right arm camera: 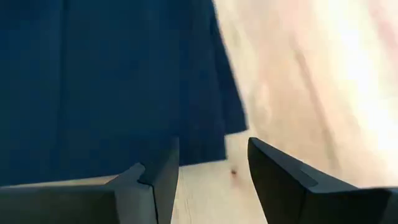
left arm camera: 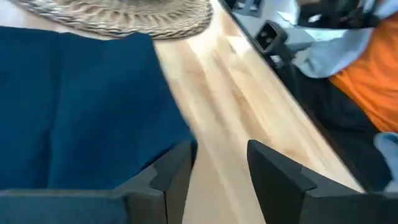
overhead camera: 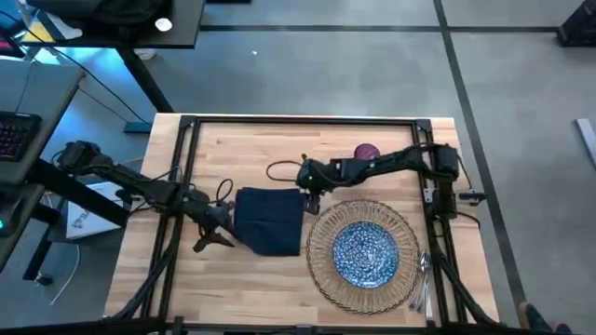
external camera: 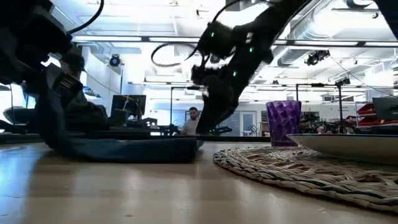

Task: Set table place
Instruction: Fold the blue table napkin

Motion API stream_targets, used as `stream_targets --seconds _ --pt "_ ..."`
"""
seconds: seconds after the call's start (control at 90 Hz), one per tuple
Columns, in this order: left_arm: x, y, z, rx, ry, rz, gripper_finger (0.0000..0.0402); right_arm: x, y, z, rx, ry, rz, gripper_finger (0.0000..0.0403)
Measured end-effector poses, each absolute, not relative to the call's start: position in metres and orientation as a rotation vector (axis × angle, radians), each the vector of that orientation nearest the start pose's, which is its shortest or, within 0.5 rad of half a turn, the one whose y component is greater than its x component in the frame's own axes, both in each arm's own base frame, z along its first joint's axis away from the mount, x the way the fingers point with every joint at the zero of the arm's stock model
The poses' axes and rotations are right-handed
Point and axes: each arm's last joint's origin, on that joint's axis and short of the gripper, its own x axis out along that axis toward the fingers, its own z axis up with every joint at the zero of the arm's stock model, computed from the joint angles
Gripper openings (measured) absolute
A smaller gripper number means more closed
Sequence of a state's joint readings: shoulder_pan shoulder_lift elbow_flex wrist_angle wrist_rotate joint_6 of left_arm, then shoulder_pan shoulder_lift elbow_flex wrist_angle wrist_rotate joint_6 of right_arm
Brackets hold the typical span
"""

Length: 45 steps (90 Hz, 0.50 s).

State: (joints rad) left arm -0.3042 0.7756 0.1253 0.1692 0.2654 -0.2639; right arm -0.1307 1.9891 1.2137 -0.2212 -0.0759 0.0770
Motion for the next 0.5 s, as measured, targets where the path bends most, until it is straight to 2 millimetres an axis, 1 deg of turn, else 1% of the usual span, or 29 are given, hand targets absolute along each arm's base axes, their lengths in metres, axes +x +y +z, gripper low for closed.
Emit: stream_targets --seconds 0.1,0.2,0.311,0.411,0.5 --pt "0.139 -0.052 0.143 -0.263 0.565 -0.49 0.0141 0.397 -0.049 0.123 0.232 0.998 -0.073 0.0161" --pt "0.138 -0.052 0.145 -0.269 0.568 -0.523 0.0141 0.398 -0.049 0.122 0.25 0.982 -0.094 0.0161" --pt "0.14 -0.053 0.148 -0.269 0.57 -0.519 0.0141 0.399 -0.05 0.122 0.252 0.978 -0.116 0.0156" --pt "0.141 -0.052 0.149 -0.238 0.565 -0.489 0.0141 0.399 -0.05 0.122 0.25 0.98 -0.117 0.0131" --pt "0.141 -0.05 0.148 -0.2 0.558 -0.441 0.0141 0.399 -0.05 0.12 0.246 0.985 -0.119 0.0092"
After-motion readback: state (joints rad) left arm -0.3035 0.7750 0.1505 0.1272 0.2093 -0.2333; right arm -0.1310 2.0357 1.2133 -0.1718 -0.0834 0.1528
